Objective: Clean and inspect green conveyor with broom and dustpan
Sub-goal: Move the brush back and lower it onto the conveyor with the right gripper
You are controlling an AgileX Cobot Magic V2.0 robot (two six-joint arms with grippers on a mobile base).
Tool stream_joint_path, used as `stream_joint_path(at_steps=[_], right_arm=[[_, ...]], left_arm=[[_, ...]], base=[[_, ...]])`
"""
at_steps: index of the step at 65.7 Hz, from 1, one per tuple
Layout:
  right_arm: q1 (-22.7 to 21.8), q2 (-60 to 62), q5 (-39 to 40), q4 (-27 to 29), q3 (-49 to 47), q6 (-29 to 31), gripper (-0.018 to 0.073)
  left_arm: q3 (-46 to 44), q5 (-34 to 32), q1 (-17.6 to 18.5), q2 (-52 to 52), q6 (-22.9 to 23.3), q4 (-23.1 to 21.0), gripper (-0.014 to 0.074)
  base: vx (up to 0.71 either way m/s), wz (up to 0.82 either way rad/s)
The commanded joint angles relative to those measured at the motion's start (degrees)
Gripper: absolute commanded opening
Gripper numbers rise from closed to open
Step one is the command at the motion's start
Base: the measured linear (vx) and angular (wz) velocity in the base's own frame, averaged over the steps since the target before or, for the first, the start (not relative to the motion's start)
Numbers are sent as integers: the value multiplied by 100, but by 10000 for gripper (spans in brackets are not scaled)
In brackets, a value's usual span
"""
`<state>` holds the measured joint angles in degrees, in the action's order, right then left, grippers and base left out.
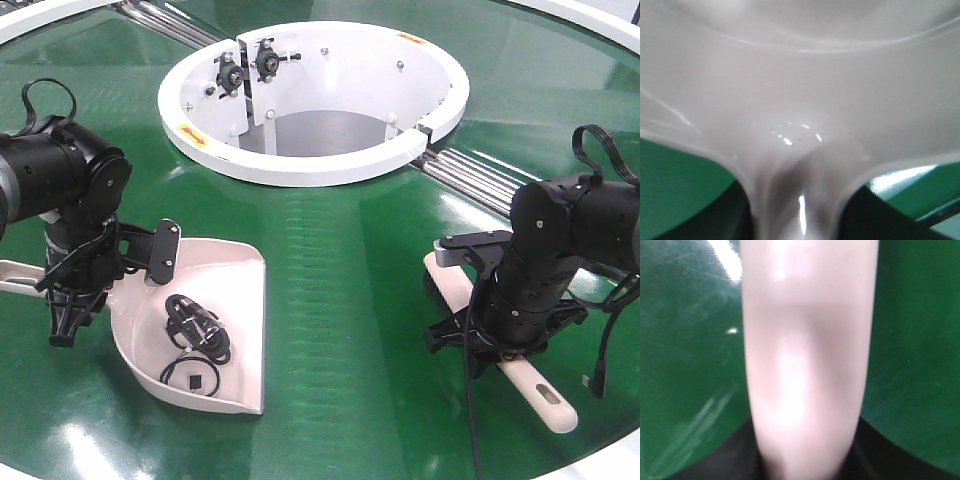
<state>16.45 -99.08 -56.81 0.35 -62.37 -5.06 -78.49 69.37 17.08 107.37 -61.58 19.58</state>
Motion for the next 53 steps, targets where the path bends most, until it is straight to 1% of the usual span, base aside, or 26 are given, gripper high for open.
stream_joint_path(at_steps=[1,11,24,41,53], right_arm=[[-40,268,62,144,-111,174,77],[-40,268,62,376,-111,264,100],[-40,268,32,475,-111,430,139],[-40,268,-20,486,-111,448,244],[-40,268,-15,486,-111,506,312]], left_arm=[[-174,210,37,-236,31,157,-6],[-174,210,37,-236,31,157,-6],[-174,210,37,-236,31,157,-6],[-174,198,37,-236,31,157,-6],[-174,-96,37,-236,31,157,-6]], base=[[0,0],[0,0],[0,0],[0,0],[0,0]])
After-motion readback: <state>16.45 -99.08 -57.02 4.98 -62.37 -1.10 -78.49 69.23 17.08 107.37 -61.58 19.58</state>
